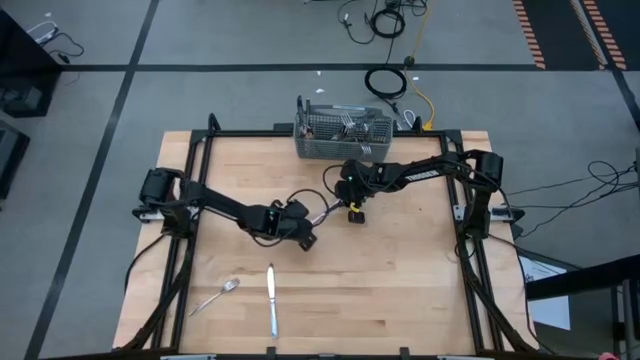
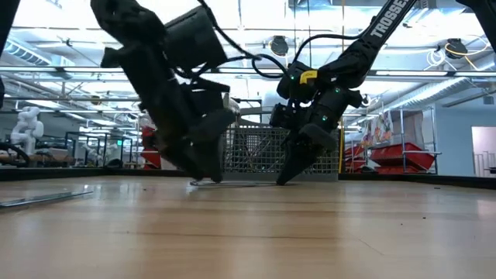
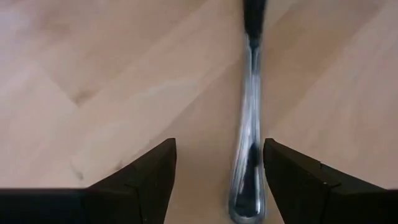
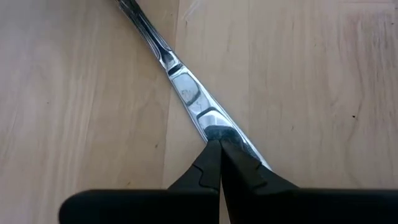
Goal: Sort silverware
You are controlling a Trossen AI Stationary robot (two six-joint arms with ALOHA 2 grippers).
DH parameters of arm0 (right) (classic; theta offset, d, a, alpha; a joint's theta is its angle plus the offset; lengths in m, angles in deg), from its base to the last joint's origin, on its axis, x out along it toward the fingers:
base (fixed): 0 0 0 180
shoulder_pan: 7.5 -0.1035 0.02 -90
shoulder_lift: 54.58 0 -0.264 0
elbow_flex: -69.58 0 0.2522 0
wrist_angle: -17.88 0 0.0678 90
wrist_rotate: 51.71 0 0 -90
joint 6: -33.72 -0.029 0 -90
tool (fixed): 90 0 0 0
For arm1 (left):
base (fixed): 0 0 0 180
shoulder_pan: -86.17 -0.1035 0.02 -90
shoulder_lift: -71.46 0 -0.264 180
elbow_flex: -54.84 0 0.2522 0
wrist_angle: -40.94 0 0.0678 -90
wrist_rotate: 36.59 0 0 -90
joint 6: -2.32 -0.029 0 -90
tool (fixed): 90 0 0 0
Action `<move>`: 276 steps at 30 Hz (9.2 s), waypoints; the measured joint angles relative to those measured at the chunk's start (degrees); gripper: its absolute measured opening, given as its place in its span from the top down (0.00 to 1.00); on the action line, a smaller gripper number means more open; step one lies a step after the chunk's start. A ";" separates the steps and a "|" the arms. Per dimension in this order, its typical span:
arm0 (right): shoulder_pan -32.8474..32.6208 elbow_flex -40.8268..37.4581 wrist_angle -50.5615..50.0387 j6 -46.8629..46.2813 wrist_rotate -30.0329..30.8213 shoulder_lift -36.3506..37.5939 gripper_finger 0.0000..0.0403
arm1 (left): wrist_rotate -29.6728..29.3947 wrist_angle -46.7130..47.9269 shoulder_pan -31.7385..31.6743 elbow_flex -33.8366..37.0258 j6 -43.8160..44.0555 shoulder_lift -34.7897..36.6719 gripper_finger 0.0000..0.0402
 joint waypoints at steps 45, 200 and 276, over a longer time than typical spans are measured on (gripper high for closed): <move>5.20 0.04 -0.53 7.75 1.56 21.49 0.80 | 8.91 -0.23 -3.65 -1.00 -10.04 2.13 1.00; -9.95 -0.28 4.99 -0.15 10.00 11.82 1.00 | 9.44 -40.62 3.23 18.76 -12.85 -3.70 1.00; -8.20 0.07 15.79 -79.42 13.94 -5.40 0.99 | 18.64 -54.41 -2.98 16.89 -20.01 -10.53 1.00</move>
